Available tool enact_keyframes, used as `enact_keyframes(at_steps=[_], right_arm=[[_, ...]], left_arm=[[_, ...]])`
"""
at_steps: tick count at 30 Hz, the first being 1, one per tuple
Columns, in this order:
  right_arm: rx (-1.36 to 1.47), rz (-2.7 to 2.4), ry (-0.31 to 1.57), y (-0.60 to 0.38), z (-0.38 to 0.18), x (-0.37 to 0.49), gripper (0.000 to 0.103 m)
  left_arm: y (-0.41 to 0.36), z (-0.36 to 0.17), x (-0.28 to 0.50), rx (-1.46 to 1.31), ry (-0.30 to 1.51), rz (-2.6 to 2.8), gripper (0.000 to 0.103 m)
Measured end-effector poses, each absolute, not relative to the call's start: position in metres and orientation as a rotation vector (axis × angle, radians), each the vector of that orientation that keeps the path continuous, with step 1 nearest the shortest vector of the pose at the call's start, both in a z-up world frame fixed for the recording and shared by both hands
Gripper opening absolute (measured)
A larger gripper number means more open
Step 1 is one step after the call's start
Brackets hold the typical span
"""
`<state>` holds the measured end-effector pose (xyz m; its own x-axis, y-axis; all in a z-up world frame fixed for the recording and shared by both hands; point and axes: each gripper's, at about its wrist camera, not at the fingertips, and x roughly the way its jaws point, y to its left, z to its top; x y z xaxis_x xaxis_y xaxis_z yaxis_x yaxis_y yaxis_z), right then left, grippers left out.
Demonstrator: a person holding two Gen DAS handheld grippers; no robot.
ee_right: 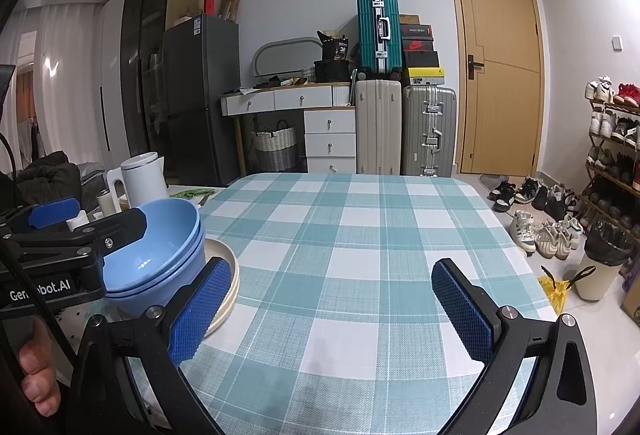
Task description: Organize plates and bowls
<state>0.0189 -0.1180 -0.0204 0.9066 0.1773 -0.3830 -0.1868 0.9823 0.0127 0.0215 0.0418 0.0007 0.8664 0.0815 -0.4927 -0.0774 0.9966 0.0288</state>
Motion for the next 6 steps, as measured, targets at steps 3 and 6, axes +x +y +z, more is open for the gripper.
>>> enact_keyframes(at_steps=[3,6], right_arm=[[-0.023,0.19,0.391,-0.1182,-0.0203,0.019,0.102],[-0.025,0.19,0.393,-0.1179,-0.0208,0.0191,0.102]], left_arm=[[0.0441,0.0006,0.021,-0.004,0.513,0.075,0.103],[0.0444,0.0024,0.0179,0.002,0.49,0.08,0.103]])
